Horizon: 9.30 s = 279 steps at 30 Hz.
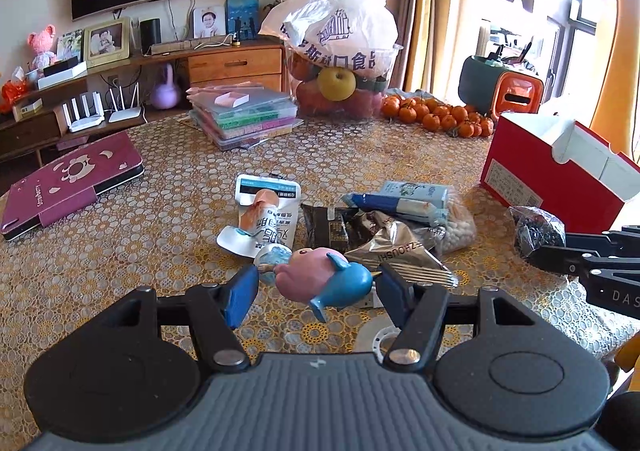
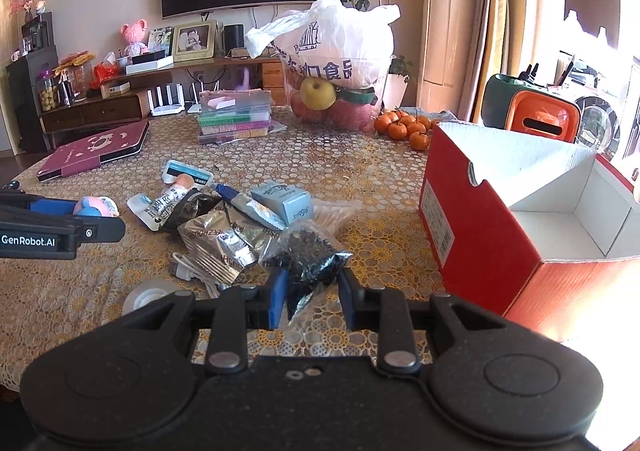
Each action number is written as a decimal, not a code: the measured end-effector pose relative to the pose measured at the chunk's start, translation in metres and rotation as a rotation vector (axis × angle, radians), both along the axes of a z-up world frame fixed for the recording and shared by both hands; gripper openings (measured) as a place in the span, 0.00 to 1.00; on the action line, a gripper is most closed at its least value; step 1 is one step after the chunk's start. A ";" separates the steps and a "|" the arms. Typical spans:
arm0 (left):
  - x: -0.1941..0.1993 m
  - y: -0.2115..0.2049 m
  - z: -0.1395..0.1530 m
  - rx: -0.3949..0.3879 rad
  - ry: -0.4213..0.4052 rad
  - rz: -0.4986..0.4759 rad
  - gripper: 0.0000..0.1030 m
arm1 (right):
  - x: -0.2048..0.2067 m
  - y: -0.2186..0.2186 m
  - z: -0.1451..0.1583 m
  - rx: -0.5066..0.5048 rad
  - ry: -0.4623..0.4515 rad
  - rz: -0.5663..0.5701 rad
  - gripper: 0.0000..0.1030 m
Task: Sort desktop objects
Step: 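Carry the black bag and pig toy over the red shoebox with both tools, then open the right tool to drop the black bag while the left tool releases the pig toy, then withdraw both tools from the box back toward the table items, then grasp the silver foil snack bag with the right tool while the left tool grasps the tape roll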
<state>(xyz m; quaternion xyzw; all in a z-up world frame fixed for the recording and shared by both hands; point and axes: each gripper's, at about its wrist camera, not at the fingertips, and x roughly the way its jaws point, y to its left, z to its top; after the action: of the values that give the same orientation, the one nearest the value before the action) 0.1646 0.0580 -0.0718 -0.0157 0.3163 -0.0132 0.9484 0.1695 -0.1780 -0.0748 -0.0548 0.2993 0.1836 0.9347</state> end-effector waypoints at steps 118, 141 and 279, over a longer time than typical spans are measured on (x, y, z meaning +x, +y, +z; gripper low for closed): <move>0.210 -0.355 -0.008 0.289 0.433 -0.708 0.63 | 0.169 -0.260 0.007 -0.024 0.293 -0.279 0.32; 0.151 -0.307 0.078 0.181 0.271 -0.633 0.62 | 0.106 -0.234 0.067 -0.027 0.220 -0.248 0.34; 0.012 -0.030 -0.067 -0.042 0.105 -0.192 0.93 | 0.080 0.084 -0.040 -0.003 0.231 0.197 0.66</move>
<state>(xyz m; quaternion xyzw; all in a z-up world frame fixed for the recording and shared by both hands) 0.1767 0.0279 -0.1386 -0.0058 0.3654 -0.1096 0.9243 0.2499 -0.0936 -0.1143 -0.0639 0.3982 0.2793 0.8714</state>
